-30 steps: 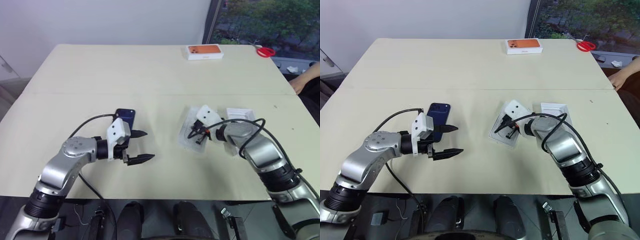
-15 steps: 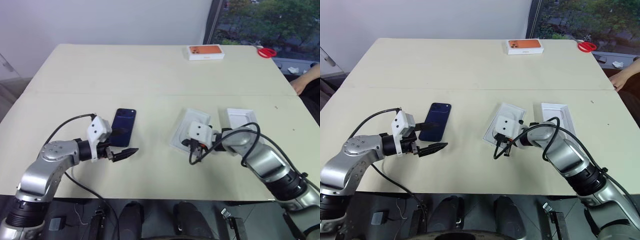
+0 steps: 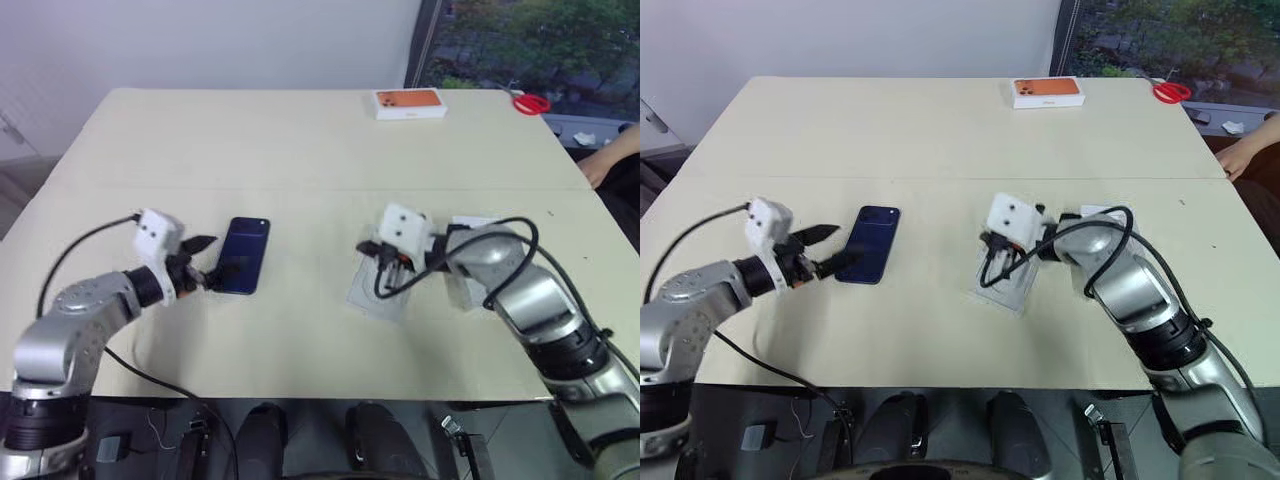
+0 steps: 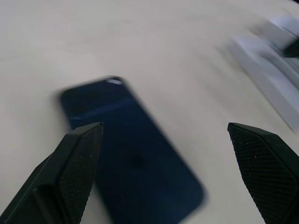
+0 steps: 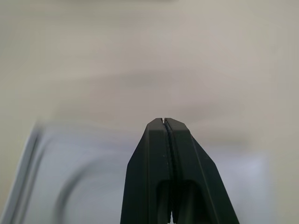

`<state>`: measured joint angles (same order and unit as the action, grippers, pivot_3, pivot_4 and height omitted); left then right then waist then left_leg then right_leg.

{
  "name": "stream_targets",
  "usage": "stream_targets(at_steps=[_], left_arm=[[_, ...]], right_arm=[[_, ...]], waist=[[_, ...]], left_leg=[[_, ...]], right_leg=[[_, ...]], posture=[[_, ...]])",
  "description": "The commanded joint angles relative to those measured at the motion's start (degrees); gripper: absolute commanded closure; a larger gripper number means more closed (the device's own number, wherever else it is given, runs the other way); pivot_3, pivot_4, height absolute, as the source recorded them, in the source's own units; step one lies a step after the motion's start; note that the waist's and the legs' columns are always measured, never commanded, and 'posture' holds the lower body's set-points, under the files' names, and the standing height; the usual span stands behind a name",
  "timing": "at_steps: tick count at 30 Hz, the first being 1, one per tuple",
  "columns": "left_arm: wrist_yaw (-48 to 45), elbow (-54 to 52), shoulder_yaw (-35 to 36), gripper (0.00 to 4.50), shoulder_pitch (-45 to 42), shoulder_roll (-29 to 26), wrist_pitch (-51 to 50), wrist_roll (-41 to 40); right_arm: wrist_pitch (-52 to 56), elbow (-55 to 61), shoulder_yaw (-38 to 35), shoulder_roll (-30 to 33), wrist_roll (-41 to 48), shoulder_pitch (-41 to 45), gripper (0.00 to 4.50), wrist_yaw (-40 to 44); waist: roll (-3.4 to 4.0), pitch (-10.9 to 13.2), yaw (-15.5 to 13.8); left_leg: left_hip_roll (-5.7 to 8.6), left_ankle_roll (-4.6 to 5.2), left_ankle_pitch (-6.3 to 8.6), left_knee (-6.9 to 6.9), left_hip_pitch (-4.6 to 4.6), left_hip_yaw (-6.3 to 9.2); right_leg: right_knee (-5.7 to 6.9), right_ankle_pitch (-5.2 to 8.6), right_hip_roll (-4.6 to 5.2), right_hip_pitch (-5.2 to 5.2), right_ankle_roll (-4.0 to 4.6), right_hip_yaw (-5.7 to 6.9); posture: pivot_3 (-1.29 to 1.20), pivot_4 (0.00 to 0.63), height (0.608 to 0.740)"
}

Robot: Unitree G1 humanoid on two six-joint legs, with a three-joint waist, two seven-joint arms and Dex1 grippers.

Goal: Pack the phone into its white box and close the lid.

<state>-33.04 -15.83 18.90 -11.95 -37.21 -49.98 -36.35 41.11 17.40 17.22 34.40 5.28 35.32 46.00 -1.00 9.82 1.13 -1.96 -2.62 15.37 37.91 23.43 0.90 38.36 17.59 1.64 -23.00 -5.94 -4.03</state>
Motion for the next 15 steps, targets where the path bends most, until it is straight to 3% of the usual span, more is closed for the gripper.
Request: stream_targets(at_steps=[1, 7, 15], left_arm=[[8.94, -0.07, 4.17, 0.0, -4.67, -0.1, -12.81, -2.86], [12.8, 9.15, 4.86, 0.0, -14.24, 0.2, -31.11, -5.06], [10.13, 17.2, 0.94, 0.0, -19.25, 1.01, -40.73, -4.63]], right_arm=[[1.83, -0.11, 3.86, -6.14, -0.99, 2.09, 4.46, -3.36], [-0.14, -8.87, 11.03, -14.23, -6.0, 4.85, 4.46, -7.56], [-2.67, -18.55, 16.54, -24.0, -9.18, 7.27, 4.46, -8.82]], waist=[[-0.01, 0.0, 0.0], [-0.01, 0.0, -0.09], [0.0, -0.01, 0.15]], left_leg=[[0.01, 0.0, 0.0, 0.01, 0.01, 0.06], [0.12, -0.07, -0.04, 0.07, 0.03, 0.18], [0.11, -0.22, -0.13, -0.01, 0.04, 0.19]], right_leg=[[0.02, 0.0, 0.0, 0.0, 0.0, 0.03], [0.09, 0.0, 0.07, 0.04, 0.0, 0.16], [0.24, 0.0, 0.05, -0.12, 0.0, 0.15]], posture=[[0.0, 0.15, 0.726], [0.0, 0.15, 0.726], [0.0, 0.15, 0.726]])
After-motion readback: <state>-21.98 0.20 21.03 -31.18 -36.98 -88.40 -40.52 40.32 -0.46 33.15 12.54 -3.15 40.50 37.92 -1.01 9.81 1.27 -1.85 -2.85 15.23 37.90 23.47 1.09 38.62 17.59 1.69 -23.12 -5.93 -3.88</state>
